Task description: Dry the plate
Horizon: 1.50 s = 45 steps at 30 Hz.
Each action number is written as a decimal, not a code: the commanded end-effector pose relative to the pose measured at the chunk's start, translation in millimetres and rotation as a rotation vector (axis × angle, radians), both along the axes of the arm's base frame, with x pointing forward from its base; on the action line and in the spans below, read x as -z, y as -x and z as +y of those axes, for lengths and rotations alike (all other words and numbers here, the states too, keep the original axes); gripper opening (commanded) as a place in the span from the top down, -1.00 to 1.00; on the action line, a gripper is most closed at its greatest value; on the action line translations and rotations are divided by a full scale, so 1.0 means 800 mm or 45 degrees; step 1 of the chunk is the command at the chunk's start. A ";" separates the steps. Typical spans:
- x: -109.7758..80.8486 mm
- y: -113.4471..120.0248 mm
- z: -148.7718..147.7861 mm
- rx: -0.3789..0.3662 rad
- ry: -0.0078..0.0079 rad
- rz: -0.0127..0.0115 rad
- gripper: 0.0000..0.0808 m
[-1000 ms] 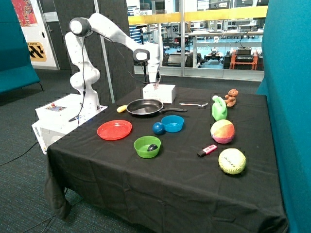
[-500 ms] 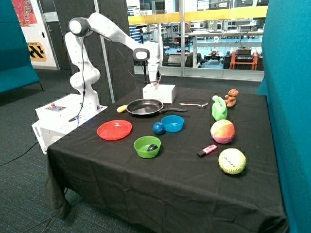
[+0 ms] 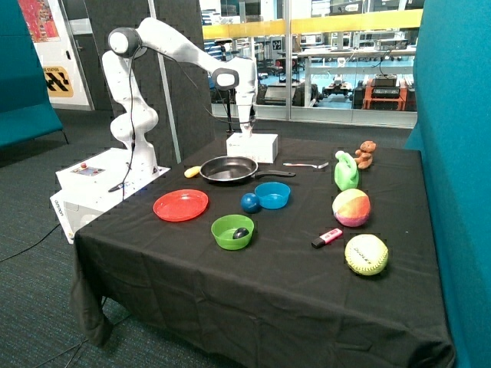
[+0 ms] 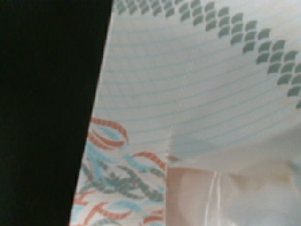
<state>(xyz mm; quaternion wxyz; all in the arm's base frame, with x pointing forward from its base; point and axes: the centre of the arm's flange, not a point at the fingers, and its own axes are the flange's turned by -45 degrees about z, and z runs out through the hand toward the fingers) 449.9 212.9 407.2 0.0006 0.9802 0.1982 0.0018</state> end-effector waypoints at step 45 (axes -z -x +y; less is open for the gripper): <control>-0.110 -0.066 -0.117 0.162 -0.0008 0.0047 1.00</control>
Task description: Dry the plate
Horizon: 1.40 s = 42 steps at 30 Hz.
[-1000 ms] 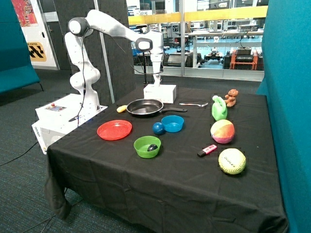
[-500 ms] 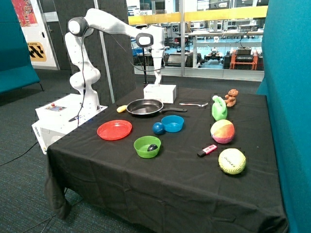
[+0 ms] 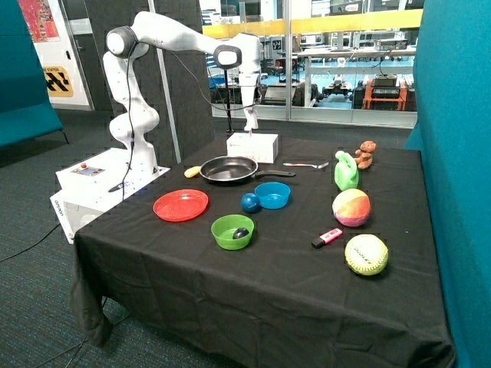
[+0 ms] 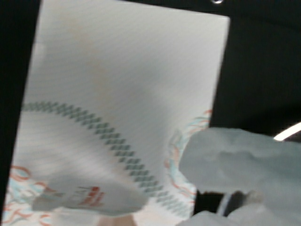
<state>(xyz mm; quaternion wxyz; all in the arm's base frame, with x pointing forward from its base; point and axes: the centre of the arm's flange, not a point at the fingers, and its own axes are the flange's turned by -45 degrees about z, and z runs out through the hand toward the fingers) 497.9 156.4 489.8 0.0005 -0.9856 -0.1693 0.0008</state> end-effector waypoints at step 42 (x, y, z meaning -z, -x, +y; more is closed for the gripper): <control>0.066 0.051 -0.348 0.493 0.0014 -0.0020 1.00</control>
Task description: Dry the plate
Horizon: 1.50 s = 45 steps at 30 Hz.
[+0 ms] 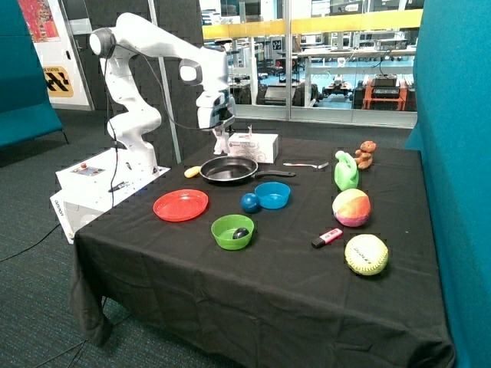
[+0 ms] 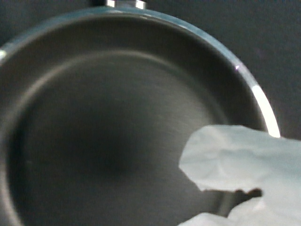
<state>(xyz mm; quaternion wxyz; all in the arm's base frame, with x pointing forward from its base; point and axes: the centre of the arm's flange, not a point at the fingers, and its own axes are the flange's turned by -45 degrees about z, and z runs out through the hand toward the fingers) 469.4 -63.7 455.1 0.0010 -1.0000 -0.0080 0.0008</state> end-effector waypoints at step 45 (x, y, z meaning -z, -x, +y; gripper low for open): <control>0.129 0.076 -0.219 0.079 0.0026 -0.0020 1.00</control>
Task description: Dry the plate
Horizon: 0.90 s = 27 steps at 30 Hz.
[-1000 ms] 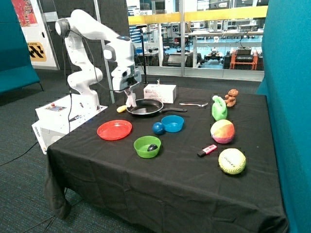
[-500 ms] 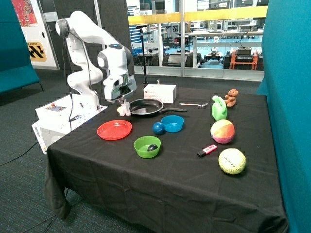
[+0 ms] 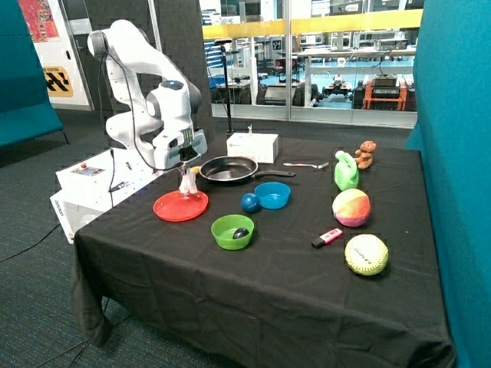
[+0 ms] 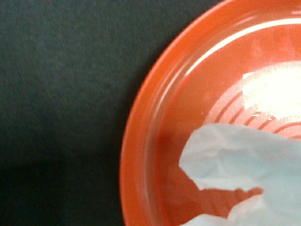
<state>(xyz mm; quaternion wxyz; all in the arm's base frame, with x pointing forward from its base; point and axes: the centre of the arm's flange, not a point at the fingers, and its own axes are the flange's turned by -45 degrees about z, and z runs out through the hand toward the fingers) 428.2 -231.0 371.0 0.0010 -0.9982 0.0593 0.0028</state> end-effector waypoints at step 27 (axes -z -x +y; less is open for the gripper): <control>0.057 0.032 -0.017 -0.001 0.0029 -0.0069 1.00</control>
